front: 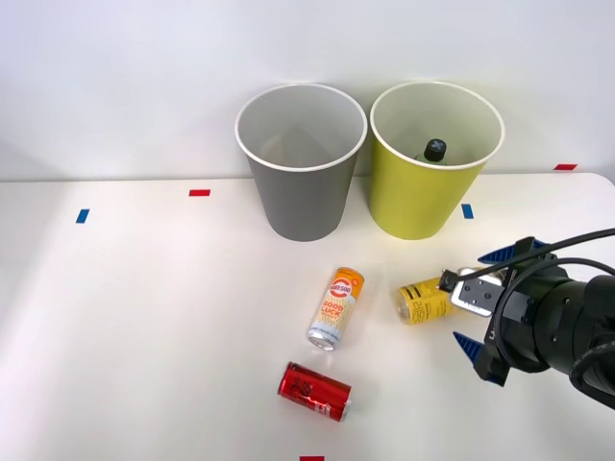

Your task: Put cans in the gray bin, plastic bottles in the light green bin

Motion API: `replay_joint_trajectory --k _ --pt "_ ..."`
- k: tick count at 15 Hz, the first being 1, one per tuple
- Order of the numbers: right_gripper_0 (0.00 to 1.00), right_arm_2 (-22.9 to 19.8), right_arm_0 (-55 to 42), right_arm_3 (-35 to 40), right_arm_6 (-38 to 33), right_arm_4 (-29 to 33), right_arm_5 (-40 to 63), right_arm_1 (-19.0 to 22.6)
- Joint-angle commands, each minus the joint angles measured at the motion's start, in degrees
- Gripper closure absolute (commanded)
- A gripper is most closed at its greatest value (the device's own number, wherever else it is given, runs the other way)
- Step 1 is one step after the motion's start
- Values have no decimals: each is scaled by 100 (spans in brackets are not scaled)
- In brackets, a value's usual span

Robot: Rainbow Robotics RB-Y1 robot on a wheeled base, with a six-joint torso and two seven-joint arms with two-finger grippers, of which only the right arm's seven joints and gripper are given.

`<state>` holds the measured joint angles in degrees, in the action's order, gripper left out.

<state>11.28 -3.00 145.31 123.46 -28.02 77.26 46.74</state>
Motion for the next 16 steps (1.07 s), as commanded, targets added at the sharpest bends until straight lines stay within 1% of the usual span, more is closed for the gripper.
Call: replay_joint_trajectory --k 1,4,7,11,12,16 --pt "0 181 379 -178 1189 -11 501 -77" --pt "0 462 827 -802 2015 -20 501 -288" --pt "0 612 1091 -1136 2481 -20 501 -429" --pt "0 779 1117 -1163 2525 -20 519 -481" --pt "0 832 1161 -1295 2534 -20 519 -525" --pt "0 849 1557 -2244 2613 51 519 -1096"
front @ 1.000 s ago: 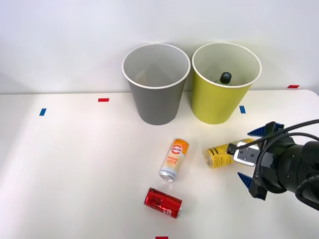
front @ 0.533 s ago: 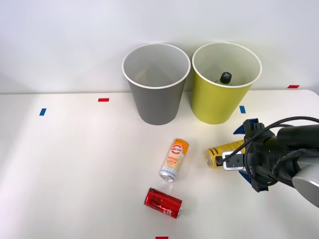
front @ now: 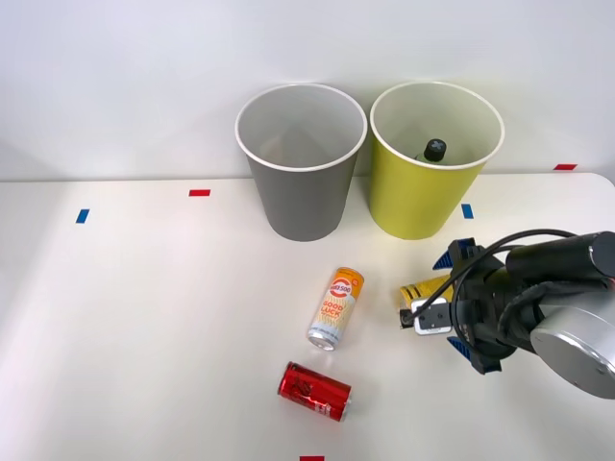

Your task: Put cans in the gray bin, plastic bottles in the light green bin

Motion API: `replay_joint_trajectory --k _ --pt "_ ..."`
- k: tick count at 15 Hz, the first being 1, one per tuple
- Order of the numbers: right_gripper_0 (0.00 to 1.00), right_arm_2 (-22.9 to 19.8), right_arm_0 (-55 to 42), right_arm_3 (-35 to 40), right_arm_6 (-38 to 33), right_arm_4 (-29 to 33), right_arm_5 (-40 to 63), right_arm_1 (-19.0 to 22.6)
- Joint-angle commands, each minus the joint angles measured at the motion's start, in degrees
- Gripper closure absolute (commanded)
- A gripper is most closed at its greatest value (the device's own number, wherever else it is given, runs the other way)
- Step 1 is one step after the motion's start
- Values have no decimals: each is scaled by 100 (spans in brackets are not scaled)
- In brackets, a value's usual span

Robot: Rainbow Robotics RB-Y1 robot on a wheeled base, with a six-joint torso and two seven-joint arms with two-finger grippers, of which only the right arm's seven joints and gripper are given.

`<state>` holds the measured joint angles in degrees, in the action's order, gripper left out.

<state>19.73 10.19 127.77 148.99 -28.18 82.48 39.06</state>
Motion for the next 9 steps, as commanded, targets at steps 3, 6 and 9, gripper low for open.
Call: replay_joint_trajectory --k 3,6,9 --pt "0 84 449 -885 156 226 -3 -601" --pt "0 453 528 -920 121 797 -3 -645" --pt "0 462 651 -1307 148 788 -3 -733"
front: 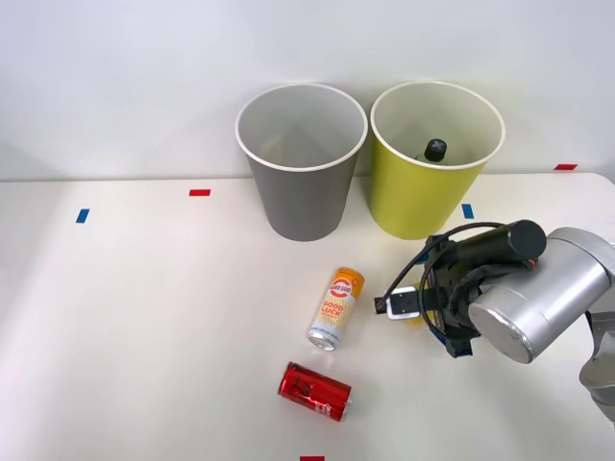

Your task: Put cans in the gray bin, plastic bottles in the light green bin

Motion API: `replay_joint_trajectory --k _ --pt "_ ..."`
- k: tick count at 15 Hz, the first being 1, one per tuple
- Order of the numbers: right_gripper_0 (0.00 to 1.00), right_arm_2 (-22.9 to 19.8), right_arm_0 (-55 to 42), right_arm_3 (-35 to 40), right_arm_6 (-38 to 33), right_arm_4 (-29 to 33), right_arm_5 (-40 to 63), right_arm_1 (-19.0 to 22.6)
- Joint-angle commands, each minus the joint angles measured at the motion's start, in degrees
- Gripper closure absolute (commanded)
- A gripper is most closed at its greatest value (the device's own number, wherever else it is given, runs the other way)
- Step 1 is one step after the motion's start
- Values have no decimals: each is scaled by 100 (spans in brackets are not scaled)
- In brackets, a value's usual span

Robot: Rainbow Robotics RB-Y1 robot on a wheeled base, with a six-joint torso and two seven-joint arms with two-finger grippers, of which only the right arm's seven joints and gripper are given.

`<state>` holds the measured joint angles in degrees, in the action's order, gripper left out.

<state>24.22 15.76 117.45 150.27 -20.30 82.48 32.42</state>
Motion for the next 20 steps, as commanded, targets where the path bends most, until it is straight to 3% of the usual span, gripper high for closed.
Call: replay_joint_trajectory --k 1,9,10,11,12,17,20 --pt "0 4 102 -355 29 43 -3 -131" --pt "0 12 102 -662 37 254 5 -456" --pt "13 12 102 -689 55 281 5 -474" --pt "76 12 102 -689 64 289 5 -491" --pt "100 4 102 -689 64 307 -3 -491" --pt "100 -32 102 -680 29 281 -21 -491" --pt "100 -480 23 -680 -77 -387 -241 -535"
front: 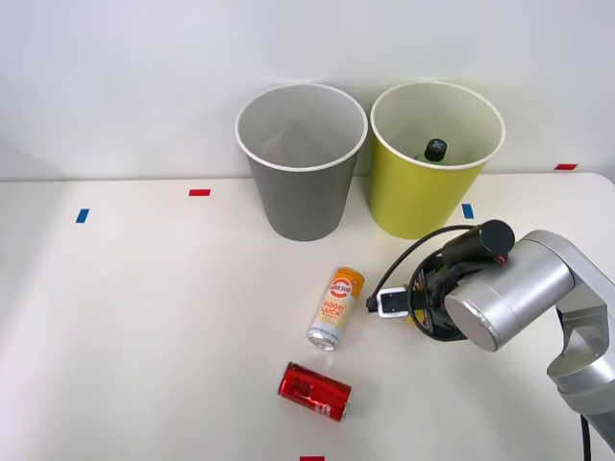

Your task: Put cans in the gray bin, plastic bottles in the light green bin

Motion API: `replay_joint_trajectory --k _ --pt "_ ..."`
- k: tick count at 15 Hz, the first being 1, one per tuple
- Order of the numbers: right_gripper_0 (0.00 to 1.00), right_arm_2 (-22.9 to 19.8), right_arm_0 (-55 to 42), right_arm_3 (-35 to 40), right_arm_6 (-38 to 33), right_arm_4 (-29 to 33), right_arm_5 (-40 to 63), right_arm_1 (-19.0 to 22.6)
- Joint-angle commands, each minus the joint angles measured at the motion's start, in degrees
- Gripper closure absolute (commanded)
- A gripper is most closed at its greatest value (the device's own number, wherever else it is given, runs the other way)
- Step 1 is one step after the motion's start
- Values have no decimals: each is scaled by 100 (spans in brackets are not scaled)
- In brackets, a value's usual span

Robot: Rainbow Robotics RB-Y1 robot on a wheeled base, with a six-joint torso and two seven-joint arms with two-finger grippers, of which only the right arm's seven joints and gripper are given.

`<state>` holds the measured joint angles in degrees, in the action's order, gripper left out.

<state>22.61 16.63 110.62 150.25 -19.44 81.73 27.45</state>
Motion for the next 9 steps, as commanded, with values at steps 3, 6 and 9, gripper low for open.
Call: replay_joint_trajectory --k 3,6,9 --pt "100 -723 -221 21 -136 -1106 -536 -161" --pt "100 -1206 -353 171 -189 -1835 -887 -363" --pt "100 -1945 -459 188 -171 -2969 -1046 -645"
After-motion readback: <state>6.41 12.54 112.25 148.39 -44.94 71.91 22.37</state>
